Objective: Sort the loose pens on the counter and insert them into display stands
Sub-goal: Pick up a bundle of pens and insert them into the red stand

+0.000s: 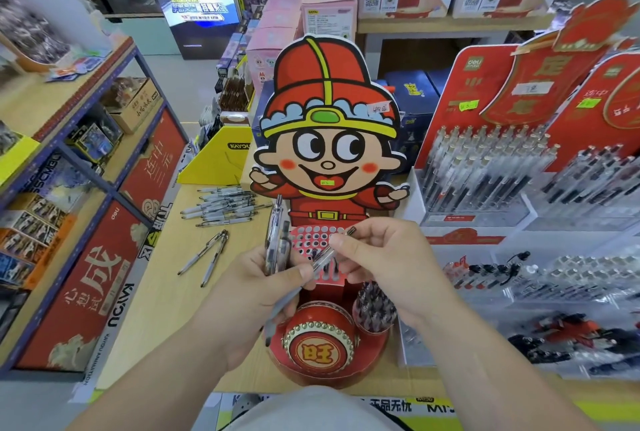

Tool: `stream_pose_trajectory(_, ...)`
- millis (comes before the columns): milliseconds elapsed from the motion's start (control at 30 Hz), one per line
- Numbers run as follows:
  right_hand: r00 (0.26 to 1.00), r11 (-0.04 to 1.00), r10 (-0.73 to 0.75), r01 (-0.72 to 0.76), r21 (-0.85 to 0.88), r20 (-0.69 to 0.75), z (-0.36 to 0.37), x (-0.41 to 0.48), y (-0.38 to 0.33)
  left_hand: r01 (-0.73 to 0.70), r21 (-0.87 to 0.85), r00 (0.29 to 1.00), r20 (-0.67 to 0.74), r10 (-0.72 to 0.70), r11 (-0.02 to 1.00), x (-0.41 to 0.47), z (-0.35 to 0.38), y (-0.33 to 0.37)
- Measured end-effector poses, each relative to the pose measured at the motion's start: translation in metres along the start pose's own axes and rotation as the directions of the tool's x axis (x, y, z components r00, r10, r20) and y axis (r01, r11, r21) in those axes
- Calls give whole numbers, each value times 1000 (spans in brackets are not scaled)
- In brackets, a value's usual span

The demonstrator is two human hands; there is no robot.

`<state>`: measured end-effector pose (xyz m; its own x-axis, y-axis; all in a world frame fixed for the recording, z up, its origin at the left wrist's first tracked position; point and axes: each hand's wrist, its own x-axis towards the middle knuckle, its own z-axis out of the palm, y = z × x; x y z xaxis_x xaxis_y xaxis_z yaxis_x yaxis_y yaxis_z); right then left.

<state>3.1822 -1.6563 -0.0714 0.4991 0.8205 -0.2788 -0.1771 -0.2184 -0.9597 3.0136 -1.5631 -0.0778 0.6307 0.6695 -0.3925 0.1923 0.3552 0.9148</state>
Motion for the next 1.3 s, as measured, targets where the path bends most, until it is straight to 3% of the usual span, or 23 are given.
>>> stream_pose_trajectory(200,1000,999,7,-8,47,28,-3,5,-10,18,-27,997,-68,-19,999,3,-1,-2)
stream_pose_trajectory(333,981,987,-152,157,32,-123,-25,15,-31,35,-128,973,-223,-63,991,10,-13,-9)
stream_pose_trajectory(433,933,946,-303,271,-176,-195,-34,25,-31,42,-175,966,-243,-85,984,14,-23,-15)
stream_pose_trajectory(600,900,745,-425,286,-603,-98,-26,34,-7,50,-257,971,-214,-107,965,16,-27,-20)
stream_pose_trajectory(667,909,671,-415,276,-688,-41,-21,35,0,48,-277,973,-206,-107,960,17,-30,-21)
stream_pose_trajectory(867,927,598,-370,293,-746,68,-17,42,14,81,-272,971,-196,-137,959,19,-35,-28)
stream_pose_trajectory(1300,942,522,-301,294,-800,150,-18,53,41,101,-245,972,-181,-148,964,22,-39,-34)
